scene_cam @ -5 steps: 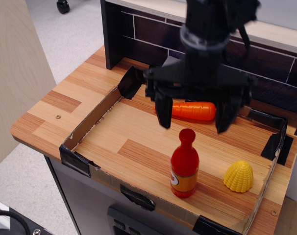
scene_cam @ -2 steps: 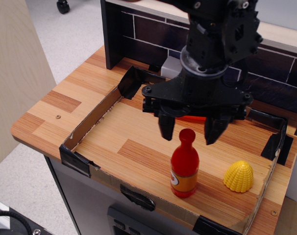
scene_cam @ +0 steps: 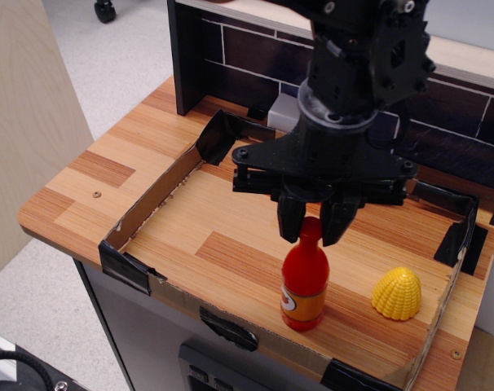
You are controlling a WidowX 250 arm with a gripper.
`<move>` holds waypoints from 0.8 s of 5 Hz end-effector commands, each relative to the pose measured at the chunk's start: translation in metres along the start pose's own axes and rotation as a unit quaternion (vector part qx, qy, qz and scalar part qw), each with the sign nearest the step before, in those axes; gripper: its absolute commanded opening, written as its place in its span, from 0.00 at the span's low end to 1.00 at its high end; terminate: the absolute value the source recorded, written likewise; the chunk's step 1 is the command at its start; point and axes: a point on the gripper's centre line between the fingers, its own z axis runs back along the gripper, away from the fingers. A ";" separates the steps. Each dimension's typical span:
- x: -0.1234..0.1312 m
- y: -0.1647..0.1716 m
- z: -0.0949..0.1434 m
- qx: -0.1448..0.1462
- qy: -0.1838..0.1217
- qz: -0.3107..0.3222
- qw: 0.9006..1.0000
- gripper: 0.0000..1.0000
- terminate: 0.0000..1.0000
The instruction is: Topple hot sauce bottle
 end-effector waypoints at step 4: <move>0.043 0.019 -0.030 0.030 0.203 0.292 0.934 0.00 0.00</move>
